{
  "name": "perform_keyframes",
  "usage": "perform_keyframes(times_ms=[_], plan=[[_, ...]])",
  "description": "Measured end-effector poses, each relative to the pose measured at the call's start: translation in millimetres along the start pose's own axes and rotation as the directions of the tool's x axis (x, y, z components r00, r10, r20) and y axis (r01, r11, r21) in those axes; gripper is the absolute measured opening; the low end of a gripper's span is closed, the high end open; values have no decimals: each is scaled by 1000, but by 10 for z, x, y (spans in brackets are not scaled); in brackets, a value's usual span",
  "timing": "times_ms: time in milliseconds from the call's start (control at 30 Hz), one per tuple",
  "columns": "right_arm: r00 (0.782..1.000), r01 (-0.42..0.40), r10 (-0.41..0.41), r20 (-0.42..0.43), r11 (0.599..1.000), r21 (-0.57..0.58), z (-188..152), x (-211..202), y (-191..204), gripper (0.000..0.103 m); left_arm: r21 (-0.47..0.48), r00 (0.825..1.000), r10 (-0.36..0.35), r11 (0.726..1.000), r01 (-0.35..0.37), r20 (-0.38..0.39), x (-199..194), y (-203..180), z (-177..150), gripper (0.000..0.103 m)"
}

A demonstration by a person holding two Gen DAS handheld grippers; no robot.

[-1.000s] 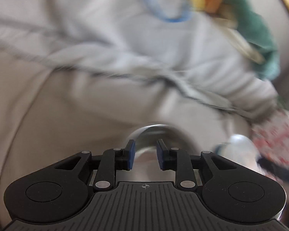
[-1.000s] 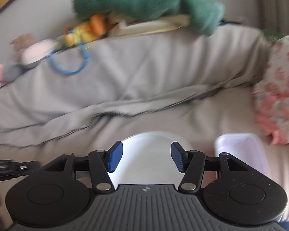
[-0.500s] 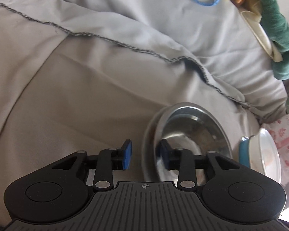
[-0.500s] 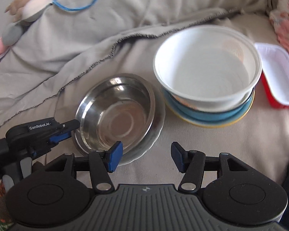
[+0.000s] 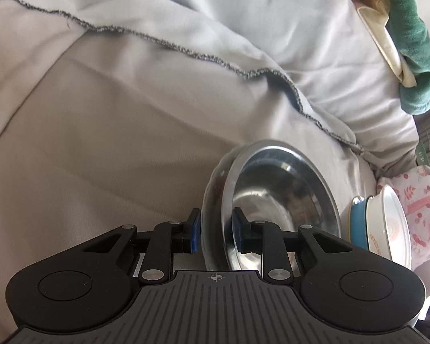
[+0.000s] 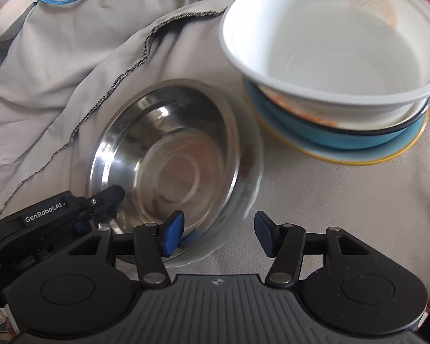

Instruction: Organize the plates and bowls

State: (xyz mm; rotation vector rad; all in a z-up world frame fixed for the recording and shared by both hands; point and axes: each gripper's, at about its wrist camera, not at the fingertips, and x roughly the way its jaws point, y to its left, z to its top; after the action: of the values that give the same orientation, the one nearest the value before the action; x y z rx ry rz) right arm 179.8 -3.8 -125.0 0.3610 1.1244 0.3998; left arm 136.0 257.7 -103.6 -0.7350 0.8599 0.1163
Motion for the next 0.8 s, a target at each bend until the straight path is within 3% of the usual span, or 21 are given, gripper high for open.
perform_keyframes(times_ms=[100, 267, 433, 567, 700, 800], plan=[[1000, 19, -18, 19, 999, -30, -41, 16, 150, 55, 13, 999, 29, 999, -30, 40, -19, -20, 9, 26], [999, -39, 38, -12, 999, -17, -14, 76, 206, 55, 58, 991, 88, 994, -94, 102, -45, -90, 27, 27], [997, -78, 78, -4, 995, -57, -40, 83, 149, 56, 44, 993, 75, 996, -80, 94, -35, -39, 49, 27], [996, -74, 81, 46, 987, -140, -75, -142, 77, 56, 41, 992, 75, 996, -80, 104, -43, -27, 54, 28], [989, -129, 141, 36, 965, -227, -91, -504, -50, 56, 45, 974, 120, 990, -130, 190, -221, -102, 4, 27], [978, -100, 158, 136, 929, -357, -70, -889, -117, 56, 47, 952, 90, 993, -108, 293, -532, -284, -17, 26]])
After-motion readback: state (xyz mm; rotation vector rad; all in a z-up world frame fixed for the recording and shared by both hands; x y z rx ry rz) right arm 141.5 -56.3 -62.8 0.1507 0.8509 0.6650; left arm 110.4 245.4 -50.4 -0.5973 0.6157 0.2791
